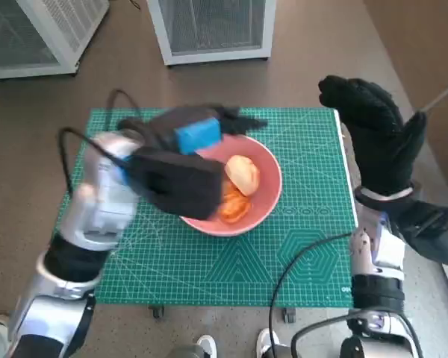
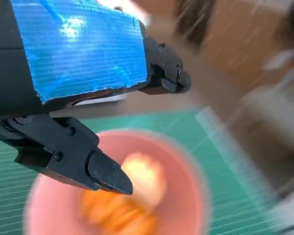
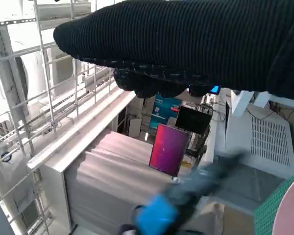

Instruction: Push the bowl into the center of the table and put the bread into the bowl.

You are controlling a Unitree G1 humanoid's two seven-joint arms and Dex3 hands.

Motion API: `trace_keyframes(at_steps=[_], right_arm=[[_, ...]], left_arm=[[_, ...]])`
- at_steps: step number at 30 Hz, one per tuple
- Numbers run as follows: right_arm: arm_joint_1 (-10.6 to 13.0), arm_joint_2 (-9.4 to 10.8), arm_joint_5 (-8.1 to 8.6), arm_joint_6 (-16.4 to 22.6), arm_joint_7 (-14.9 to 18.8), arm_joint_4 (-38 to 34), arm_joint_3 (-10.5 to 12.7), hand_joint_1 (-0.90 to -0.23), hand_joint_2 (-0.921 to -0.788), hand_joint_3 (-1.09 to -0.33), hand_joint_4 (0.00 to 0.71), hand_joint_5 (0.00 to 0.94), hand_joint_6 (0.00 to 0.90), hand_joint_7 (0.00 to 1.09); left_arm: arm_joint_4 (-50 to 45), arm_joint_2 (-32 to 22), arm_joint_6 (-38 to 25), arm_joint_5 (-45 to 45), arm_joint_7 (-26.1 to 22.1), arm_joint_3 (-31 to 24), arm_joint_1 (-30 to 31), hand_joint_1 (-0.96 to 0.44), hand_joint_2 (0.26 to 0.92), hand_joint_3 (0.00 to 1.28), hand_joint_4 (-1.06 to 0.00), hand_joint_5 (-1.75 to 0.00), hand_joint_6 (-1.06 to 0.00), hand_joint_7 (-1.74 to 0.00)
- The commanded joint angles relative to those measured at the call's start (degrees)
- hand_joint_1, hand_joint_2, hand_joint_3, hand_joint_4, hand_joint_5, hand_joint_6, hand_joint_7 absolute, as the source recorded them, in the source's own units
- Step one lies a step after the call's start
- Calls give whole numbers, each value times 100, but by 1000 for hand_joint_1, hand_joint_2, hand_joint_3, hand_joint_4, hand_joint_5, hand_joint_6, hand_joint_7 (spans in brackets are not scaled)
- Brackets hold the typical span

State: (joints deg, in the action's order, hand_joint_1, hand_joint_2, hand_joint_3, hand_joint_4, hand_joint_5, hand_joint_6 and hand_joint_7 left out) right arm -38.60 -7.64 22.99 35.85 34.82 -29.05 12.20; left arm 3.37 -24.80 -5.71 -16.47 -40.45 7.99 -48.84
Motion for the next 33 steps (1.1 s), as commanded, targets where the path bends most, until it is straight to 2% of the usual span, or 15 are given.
trace_keyframes(at_steps=[1,6,8,9,10,15,20,25,33], right_arm=[[55,26,-3,-181,-62,18,-43,-653,-921,-627,244,1,278,72],[-26,19,-19,-296,-116,113,-65,-654,-921,-623,245,2,280,71],[-61,11,-44,-331,-148,159,-78,-654,-921,-623,246,2,280,71],[-79,8,-58,-351,-167,194,-89,-656,-921,-621,249,3,284,73],[-93,5,-68,-366,-181,216,-96,-655,-921,-622,249,3,284,72],[-201,-37,-132,-365,-220,273,-128,-649,-921,-635,247,2,277,68],[-306,-46,-156,-345,-259,291,-138,-645,-921,-651,246,1,268,64],[-393,-54,-237,-321,-328,276,-175,-645,-921,-652,245,0,266,63],[-522,-82,-381,-320,-423,221,-204,-641,-921,-645,243,0,268,65]], left_arm=[[281,390,983,1337,473,-989,282,-254,863,26,-70,-3,-249,-8],[441,601,1551,1958,905,-1453,384,-369,907,81,-103,-17,-270,-21],[569,709,1660,2401,893,-1650,374,-413,914,132,-118,-23,-271,-22],[636,765,1636,2714,823,-1773,371,-469,917,224,-113,-18,-249,-15],[691,797,1624,2933,773,-1852,365,-473,917,228,-119,-20,-252,-19],[494,722,1845,2707,1356,-2002,675,-527,921,309,-161,-27,-265,-37],[504,716,2059,2743,1624,-2094,881,-611,921,393,-196,-33,-283,-46],[445,677,2048,2990,1585,-2123,997,-671,921,432,-227,-38,-306,-55],[480,565,1997,3363,1346,-2201,1037,-702,921,420,-240,-30,-317,-54]])
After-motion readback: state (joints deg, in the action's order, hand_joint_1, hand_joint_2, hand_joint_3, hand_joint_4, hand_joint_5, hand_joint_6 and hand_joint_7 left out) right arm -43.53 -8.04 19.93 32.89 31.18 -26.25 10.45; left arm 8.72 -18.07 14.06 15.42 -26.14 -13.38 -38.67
